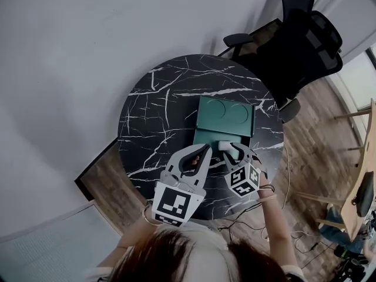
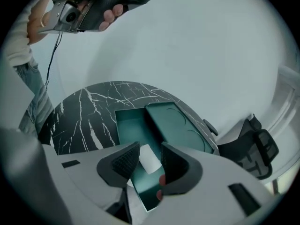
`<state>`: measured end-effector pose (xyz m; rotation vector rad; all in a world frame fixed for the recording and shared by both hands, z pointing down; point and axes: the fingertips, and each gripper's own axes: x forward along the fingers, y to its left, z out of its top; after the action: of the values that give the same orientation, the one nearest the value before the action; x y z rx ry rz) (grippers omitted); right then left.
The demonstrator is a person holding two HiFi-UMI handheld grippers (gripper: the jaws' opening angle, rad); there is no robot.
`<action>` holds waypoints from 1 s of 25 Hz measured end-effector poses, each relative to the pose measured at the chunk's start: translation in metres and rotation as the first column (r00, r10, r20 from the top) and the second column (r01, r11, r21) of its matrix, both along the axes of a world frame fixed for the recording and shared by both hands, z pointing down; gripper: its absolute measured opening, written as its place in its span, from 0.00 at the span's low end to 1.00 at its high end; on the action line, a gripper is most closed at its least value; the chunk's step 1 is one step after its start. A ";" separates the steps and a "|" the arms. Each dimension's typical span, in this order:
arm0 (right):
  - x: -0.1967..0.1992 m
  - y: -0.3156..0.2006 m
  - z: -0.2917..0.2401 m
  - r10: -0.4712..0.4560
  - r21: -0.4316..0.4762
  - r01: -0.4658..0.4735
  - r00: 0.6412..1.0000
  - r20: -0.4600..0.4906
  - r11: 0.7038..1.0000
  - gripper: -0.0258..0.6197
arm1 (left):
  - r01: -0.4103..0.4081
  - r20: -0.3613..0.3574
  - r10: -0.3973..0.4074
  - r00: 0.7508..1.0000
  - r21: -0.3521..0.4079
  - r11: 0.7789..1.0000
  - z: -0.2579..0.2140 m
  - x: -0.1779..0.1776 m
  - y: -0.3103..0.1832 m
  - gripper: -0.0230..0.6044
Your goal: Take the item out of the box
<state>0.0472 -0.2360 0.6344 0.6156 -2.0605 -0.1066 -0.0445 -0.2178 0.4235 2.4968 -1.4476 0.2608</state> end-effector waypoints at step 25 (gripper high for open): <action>0.007 -0.013 0.064 -0.157 -0.212 0.125 0.978 -0.140 0.969 0.33 | 0.034 -0.006 -0.035 0.999 -0.082 0.996 0.029 -0.008 -0.016 0.05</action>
<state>0.0545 -0.2492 0.6984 0.3235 -1.9314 -0.0259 -0.0521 -0.2339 0.4524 2.4037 -1.4459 0.2974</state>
